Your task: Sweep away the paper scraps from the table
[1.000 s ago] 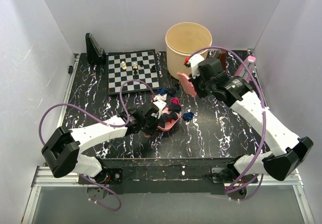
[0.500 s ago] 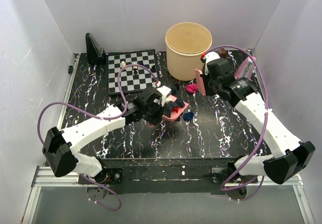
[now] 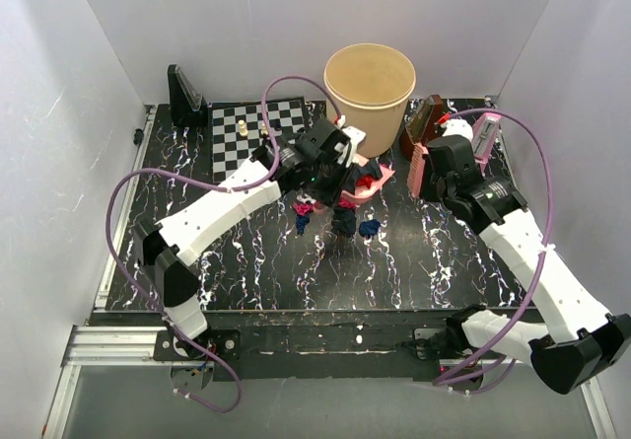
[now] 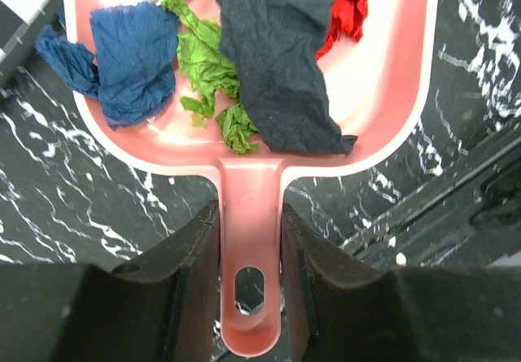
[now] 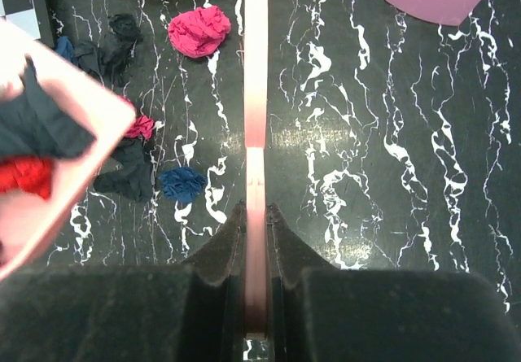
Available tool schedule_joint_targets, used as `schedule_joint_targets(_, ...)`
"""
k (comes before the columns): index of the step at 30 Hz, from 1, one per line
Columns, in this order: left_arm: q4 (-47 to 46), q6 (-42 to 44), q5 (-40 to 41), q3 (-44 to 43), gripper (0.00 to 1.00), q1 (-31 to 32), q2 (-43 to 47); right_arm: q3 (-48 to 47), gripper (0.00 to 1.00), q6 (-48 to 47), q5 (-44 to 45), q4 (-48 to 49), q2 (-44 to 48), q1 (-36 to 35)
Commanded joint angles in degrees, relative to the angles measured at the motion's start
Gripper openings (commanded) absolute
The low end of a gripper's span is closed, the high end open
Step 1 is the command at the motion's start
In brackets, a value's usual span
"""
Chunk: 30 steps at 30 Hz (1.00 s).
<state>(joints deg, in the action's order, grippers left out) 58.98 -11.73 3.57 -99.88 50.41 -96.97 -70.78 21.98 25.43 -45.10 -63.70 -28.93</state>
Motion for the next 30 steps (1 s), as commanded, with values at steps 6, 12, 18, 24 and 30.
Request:
schedule_joint_targets(6,7.3,4.6,1.5,-23.1,0.0,-3.0,-10.2,5.0,0.01,5.2,3.3,2.3,6.4,0.5)
schedule_joint_targets(12,5.2,5.0,-3.6,-34.9,0.0,-7.1,-17.2,5.5,0.01,5.0,3.4,2.2,7.3,0.6)
schedule_joint_targets(18,-1.8,1.6,-13.5,-44.1,0.0,-11.6,-24.3,5.6,0.01,4.9,2.9,2.2,7.1,0.6)
schedule_joint_targets(24,-13.9,-6.0,-22.8,-43.4,0.0,-14.5,-25.4,6.3,0.01,4.8,2.4,2.5,7.0,0.7)
schedule_joint_targets(30,-25.4,-18.7,-32.7,-43.7,0.0,-17.5,-29.3,6.7,0.01,4.9,1.2,3.0,6.7,0.7)
